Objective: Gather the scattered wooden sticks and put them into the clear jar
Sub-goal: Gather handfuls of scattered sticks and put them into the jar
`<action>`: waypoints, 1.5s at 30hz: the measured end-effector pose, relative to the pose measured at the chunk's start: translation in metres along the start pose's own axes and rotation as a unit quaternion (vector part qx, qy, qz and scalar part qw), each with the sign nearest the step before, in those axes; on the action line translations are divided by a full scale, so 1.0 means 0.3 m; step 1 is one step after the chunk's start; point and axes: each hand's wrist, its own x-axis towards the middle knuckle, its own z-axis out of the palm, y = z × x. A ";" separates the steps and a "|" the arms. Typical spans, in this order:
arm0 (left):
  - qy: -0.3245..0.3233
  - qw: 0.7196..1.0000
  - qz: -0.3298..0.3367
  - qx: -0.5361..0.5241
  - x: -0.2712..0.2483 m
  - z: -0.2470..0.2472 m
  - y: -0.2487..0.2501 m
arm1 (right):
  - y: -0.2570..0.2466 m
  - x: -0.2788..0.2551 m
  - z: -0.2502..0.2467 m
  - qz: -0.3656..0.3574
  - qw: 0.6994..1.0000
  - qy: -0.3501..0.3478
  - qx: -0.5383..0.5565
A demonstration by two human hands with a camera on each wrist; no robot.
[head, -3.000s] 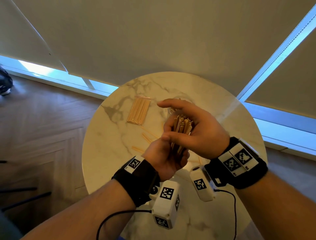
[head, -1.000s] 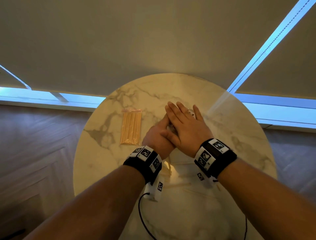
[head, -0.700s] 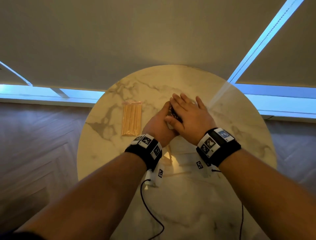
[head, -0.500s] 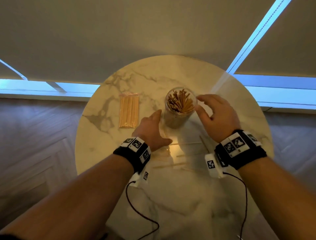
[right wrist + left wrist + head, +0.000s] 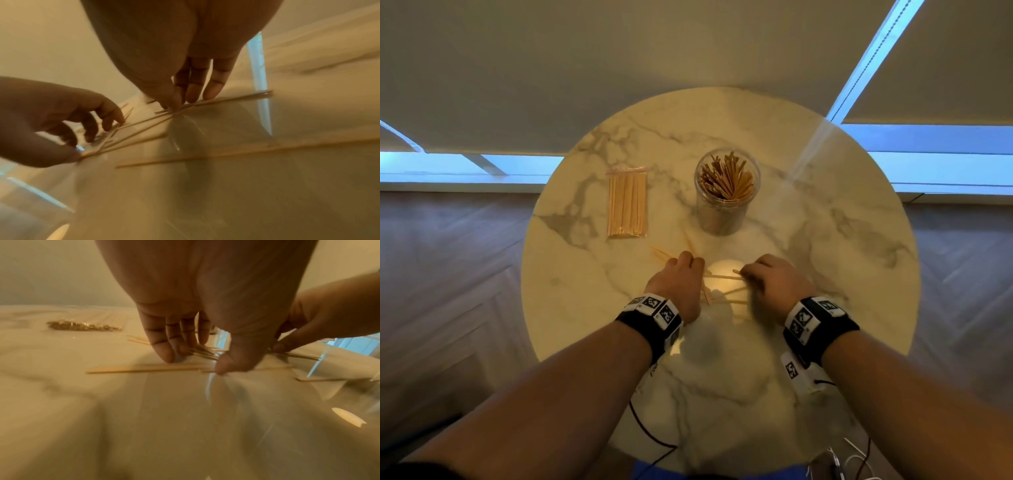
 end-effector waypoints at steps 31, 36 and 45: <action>0.127 0.990 -0.024 -0.063 -0.109 0.120 0.021 | 0.039 -0.074 0.050 -0.188 0.977 -0.020 -0.095; 0.127 0.992 -0.014 -0.008 -0.003 0.017 -0.051 | -0.012 -0.054 0.057 -0.263 0.952 -0.039 -0.152; 0.063 0.994 -0.007 0.094 0.003 0.038 -0.028 | 0.051 -0.057 0.075 -0.148 0.981 0.001 -0.122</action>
